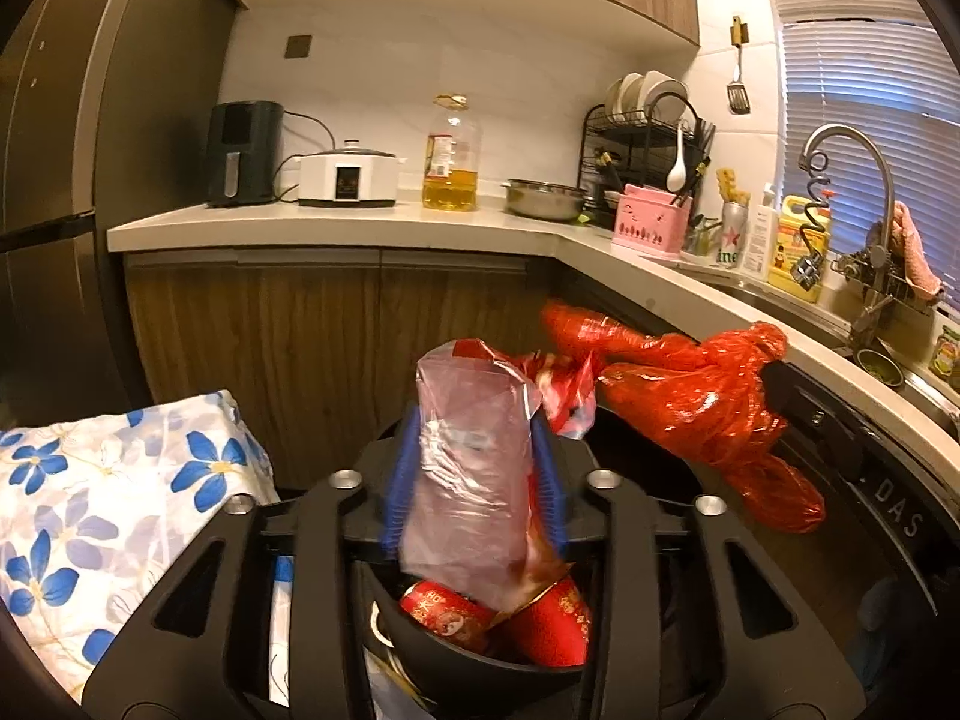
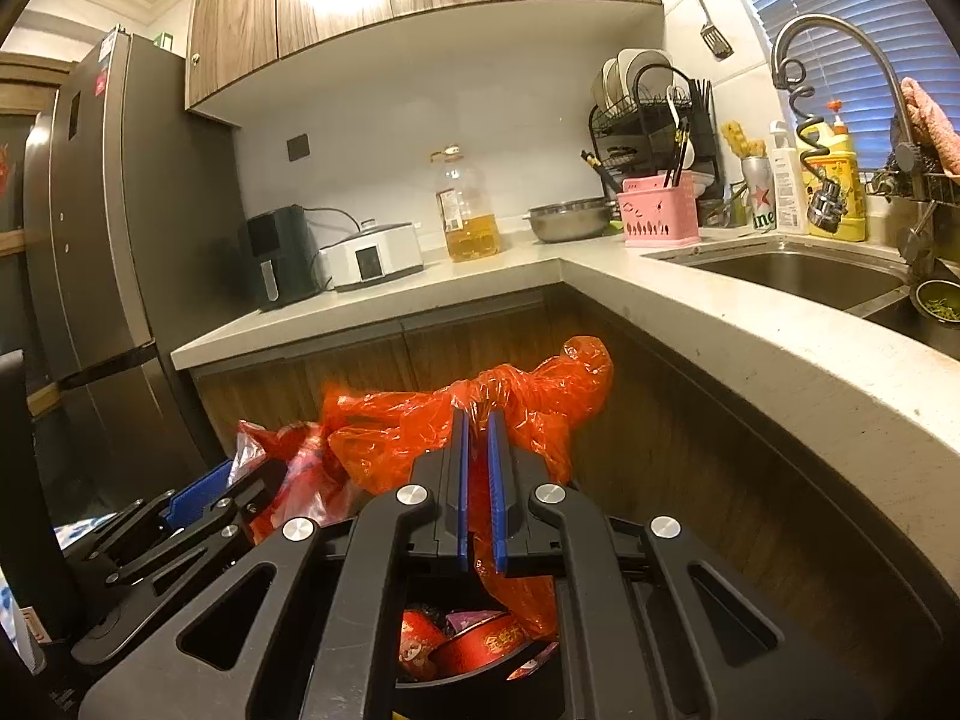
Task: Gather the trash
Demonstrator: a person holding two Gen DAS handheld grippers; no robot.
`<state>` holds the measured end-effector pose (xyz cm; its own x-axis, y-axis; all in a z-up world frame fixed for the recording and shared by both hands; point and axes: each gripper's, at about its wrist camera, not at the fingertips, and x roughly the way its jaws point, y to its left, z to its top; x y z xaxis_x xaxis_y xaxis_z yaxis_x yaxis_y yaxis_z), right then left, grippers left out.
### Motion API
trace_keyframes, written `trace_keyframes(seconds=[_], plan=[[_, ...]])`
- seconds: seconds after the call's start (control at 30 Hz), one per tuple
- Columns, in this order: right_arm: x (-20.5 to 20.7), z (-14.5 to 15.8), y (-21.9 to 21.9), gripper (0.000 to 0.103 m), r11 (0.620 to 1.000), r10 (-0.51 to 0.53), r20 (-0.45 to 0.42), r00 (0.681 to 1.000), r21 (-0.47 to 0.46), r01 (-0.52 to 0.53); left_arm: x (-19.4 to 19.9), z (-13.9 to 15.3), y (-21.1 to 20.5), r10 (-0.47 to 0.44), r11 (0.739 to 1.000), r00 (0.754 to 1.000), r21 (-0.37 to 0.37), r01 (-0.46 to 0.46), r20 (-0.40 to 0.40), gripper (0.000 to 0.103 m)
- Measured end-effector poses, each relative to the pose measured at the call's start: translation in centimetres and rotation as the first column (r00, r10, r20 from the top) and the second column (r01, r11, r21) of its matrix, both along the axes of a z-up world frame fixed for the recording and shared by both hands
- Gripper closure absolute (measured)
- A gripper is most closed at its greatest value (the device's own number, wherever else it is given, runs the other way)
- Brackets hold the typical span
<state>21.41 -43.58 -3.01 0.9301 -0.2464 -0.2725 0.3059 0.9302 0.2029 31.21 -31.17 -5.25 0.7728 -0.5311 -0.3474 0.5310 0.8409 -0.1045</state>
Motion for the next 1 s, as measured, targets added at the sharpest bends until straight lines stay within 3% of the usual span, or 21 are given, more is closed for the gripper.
trace_keyframes(seconds=[0.13,0.37,0.5,0.57,0.63,0.73,0.83,1.0], plan=[[0.5,-0.5,0.0,0.092,1.0,0.003,-0.024,1.0,0.008,-0.003,0.1,-0.1,0.4,-0.012,1.0,1.0,-0.023,0.012,-0.004,0.042],[1.2,-0.9,-0.4,0.087,0.999,0.029,-0.057,0.998,0.028,-0.027,0.3,0.0,1.9,0.004,0.998,1.0,-0.061,-0.005,-0.016,0.029],[1.0,-0.8,-0.3,0.073,0.999,0.03,-0.058,0.998,0.033,-0.029,-0.1,0.2,3.3,0.033,0.998,0.999,-0.056,-0.034,-0.022,0.024],[0.6,-0.8,-0.2,0.062,0.999,0.035,-0.06,0.998,0.041,-0.032,-0.6,0.2,4.1,0.064,0.998,0.998,-0.028,-0.064,-0.018,0.018],[0.0,-0.8,0.2,0.042,0.999,0.037,-0.059,0.998,0.037,-0.035,-1.2,0.3,5.0,0.095,0.995,0.995,-0.006,-0.095,-0.008,0.013],[-0.8,-0.6,1.4,0.029,0.999,0.049,-0.082,0.995,0.017,-0.048,-2.4,0.5,6.9,0.143,0.99,0.99,0.011,-0.142,-0.016,0.007],[-2.0,-0.3,2.8,0.019,0.998,0.06,-0.106,0.993,-0.01,-0.061,-3.9,0.8,9.1,0.191,0.981,0.982,0.028,-0.19,-0.017,0.006],[-4.2,0.4,5.8,0.014,0.993,0.088,-0.153,0.984,-0.067,-0.099,-7.1,1.3,12.6,0.256,0.965,0.966,0.054,-0.255,-0.021,0.006]])
